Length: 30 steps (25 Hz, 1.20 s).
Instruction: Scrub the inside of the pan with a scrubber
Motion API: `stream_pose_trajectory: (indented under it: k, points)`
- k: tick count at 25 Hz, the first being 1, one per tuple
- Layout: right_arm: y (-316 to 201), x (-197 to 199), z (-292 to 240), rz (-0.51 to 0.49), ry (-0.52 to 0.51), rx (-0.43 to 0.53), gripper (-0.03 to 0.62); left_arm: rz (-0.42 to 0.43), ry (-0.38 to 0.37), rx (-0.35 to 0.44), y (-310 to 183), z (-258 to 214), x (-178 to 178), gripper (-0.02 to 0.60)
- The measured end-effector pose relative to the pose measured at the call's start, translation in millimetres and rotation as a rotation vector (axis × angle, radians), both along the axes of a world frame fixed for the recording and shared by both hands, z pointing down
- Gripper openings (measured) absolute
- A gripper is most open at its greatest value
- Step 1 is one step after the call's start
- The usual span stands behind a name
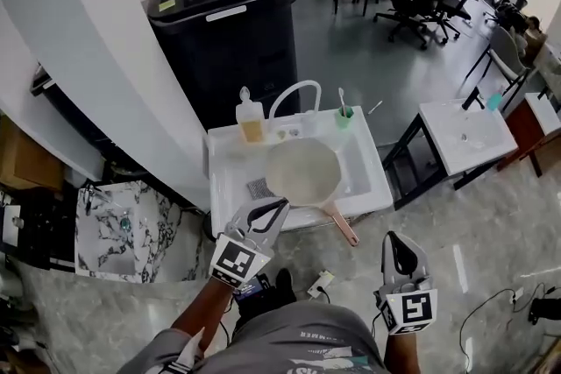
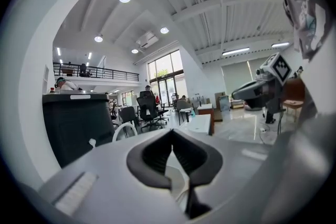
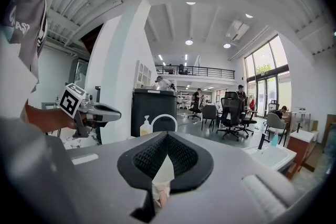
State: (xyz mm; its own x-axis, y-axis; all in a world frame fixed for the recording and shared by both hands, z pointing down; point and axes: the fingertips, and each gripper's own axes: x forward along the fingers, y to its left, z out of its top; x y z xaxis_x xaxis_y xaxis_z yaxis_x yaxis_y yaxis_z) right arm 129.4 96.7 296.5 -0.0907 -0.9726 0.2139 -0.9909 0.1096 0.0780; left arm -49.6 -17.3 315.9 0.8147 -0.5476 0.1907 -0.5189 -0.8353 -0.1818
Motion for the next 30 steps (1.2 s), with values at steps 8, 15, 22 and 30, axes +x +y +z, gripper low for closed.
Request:
stream_pose_trajectory:
  k: [8,15,22,30]
  points:
    - [-50.6,-27.9,7.7,0.017,0.031,-0.045,0.0,0.0,0.011,-0.041,-65.2,27.2,-27.5,0.003]
    - [-78.8,-48.6,29.3,-0.08,0.052,-0.119,0.0,-0.105,-0.005,-0.096,-96.5,56.1,-62.1,0.003]
    - [-95.5,-50.1,56.2,-0.168,0.05,-0.171,0.0,-0.192,-0.075,-0.188,-108.9,110.5,-82.2,0.003]
    - [-97.1,-41.4,98.9,-0.192,0.011,-0.256,0.0,-0.209,-0.204,-0.304,-132.8,196.2,-83.6,0.005]
